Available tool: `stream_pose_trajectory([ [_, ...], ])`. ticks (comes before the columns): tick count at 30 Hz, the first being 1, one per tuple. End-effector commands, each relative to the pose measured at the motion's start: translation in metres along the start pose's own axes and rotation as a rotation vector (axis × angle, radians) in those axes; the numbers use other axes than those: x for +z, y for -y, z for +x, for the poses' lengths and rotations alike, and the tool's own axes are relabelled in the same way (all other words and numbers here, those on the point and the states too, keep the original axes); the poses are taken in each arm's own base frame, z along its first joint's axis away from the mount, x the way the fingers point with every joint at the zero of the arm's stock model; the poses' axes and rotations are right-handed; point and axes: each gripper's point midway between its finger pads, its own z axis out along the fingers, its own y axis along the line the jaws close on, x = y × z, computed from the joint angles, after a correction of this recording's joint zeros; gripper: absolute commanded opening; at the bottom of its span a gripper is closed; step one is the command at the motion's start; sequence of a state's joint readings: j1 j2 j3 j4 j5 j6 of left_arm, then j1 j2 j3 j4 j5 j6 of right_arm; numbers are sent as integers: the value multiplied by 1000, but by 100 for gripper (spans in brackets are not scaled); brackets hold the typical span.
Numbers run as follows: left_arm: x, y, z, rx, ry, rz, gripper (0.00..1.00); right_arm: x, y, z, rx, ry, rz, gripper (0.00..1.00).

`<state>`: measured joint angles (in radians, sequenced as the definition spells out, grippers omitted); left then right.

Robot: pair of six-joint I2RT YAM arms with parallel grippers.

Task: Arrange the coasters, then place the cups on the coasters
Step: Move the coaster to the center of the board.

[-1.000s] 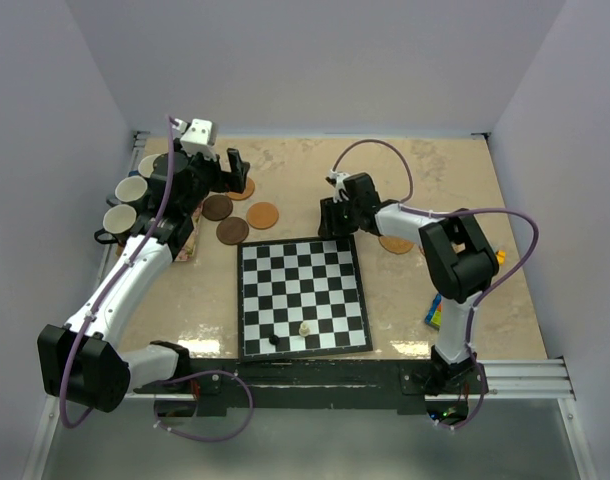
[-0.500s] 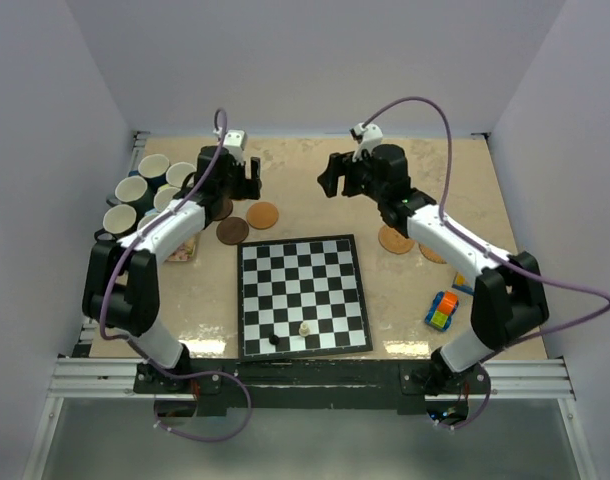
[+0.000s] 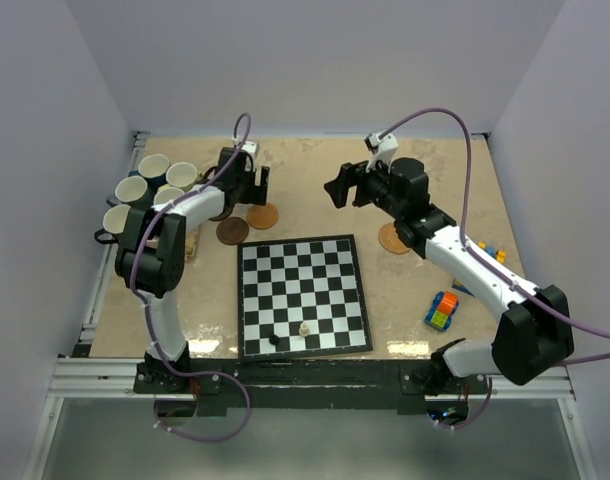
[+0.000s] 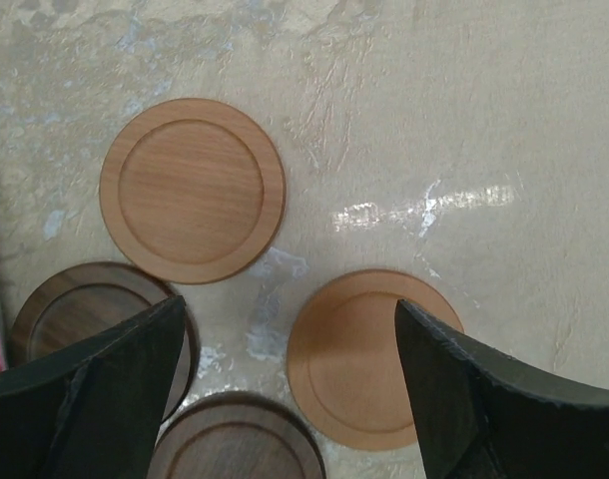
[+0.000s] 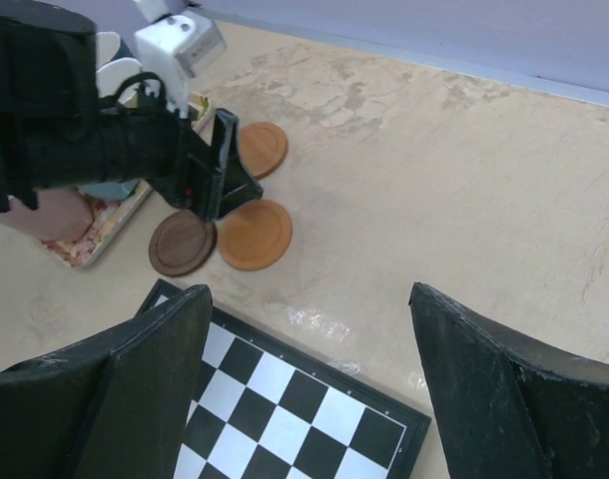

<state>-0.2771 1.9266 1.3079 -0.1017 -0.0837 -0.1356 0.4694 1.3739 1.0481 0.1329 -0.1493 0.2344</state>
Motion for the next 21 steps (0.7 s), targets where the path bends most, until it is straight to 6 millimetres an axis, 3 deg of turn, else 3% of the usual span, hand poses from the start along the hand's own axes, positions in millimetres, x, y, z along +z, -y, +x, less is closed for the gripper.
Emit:
stream_pose_trajectory([
  [1,11,-1,-22,13,40,-12,91,-17,-19,-27,-27,73,-76,86],
  [10,31,-26,-16,-30,12,-55,100,-26,-20,-20,-34,60,-82,89],
  [21,47,-45,-7,-8,-21,-93,100,-27,-27,-21,-26,58,-115,92],
])
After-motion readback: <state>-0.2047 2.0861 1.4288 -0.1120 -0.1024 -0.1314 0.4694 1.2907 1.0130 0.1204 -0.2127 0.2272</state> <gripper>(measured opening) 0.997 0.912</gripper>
